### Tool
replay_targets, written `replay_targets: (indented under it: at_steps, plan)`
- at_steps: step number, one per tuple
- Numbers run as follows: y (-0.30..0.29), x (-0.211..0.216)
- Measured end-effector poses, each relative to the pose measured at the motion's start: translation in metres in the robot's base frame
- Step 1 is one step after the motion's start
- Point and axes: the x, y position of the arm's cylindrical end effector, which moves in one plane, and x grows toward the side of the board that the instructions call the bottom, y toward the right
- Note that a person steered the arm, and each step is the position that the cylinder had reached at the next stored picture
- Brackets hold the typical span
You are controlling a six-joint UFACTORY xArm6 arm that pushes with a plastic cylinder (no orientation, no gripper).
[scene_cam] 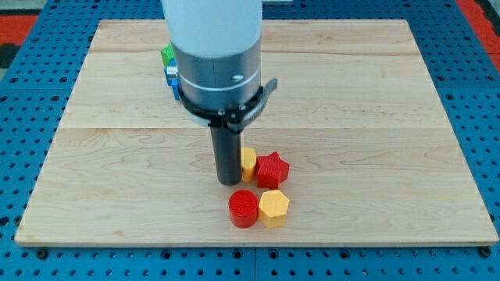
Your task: Push the green circle along with blue cube
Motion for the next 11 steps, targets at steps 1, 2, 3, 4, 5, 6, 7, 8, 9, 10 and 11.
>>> replay_targets:
  at_steps: [1, 2, 3, 4, 5, 6, 7, 8, 9, 10, 11]
  plan:
    - [-0.003, -0.039]
    - [0.019, -0.073]
    - [0.019, -0.116]
    - [0.002, -0.131]
    - [-0.029, -0.131]
    - [-0.035, -0.120]
    - [-0.039, -0.106]
    - [-0.057, -0.113]
    - [-0.078, -0.149]
    - [-0.095, -0.189]
    - [-0.105, -0.209]
